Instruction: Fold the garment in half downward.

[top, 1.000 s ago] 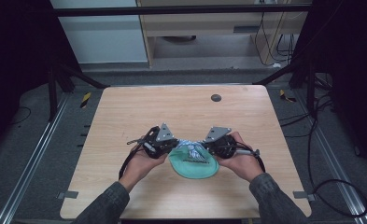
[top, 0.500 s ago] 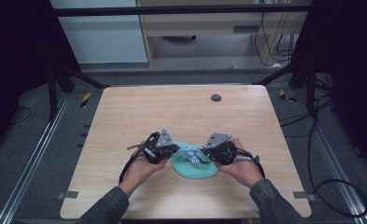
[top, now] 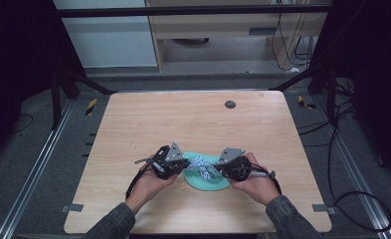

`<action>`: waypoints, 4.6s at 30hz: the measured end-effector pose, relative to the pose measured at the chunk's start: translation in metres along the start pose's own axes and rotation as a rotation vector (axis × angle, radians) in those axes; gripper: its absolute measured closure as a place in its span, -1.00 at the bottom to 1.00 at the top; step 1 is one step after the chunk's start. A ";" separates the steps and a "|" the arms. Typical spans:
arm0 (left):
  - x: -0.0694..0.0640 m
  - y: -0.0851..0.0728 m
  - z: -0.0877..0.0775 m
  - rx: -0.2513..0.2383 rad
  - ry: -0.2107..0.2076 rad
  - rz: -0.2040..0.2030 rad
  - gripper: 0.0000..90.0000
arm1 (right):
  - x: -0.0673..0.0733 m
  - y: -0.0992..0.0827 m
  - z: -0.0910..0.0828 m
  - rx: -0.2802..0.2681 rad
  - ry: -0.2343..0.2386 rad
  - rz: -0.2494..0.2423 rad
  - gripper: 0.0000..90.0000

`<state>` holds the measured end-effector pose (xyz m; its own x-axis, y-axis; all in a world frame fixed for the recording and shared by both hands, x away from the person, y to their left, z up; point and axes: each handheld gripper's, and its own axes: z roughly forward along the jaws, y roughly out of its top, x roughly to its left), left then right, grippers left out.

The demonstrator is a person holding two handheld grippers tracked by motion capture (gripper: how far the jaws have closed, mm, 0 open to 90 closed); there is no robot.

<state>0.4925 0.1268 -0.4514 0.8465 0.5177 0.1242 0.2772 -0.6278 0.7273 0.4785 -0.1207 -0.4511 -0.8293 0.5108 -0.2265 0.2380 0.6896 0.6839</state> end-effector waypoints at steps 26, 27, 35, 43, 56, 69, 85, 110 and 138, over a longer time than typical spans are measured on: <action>-0.013 -0.019 -0.004 0.015 -0.026 0.026 0.86 | 0.022 -0.010 -0.001 0.006 0.036 -0.013 0.78; -0.013 -0.019 -0.004 0.016 -0.031 0.029 0.86 | 0.023 -0.011 -0.001 0.004 0.037 -0.014 0.78; -0.016 -0.021 -0.005 0.017 -0.035 0.035 0.92 | 0.027 -0.013 -0.003 0.004 0.039 -0.010 0.70; -0.017 -0.024 -0.007 0.025 -0.043 0.049 0.94 | 0.026 -0.015 -0.004 0.009 0.031 0.004 0.50; -0.020 -0.023 -0.011 0.014 -0.050 0.052 0.95 | 0.032 -0.012 -0.005 0.009 0.046 0.011 0.38; -0.023 -0.029 -0.010 0.036 -0.065 0.072 0.99 | 0.037 -0.017 -0.006 0.029 0.079 -0.021 0.91; -0.027 -0.041 -0.010 0.088 -0.097 0.101 1.00 | 0.047 -0.022 0.000 0.071 0.126 -0.072 0.94; -0.034 -0.045 -0.010 0.087 -0.145 0.066 1.00 | 0.042 -0.025 -0.003 0.082 0.114 -0.060 0.93; -0.022 -0.056 -0.040 0.037 -0.063 -0.068 -0.19 | 0.022 -0.059 -0.042 0.088 0.003 0.080 -0.26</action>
<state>0.4406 0.1735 -0.4678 0.8515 0.5233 0.0316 0.3511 -0.6140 0.7070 0.4249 -0.1715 -0.4678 -0.8072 0.5647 -0.1719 0.3468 0.6894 0.6360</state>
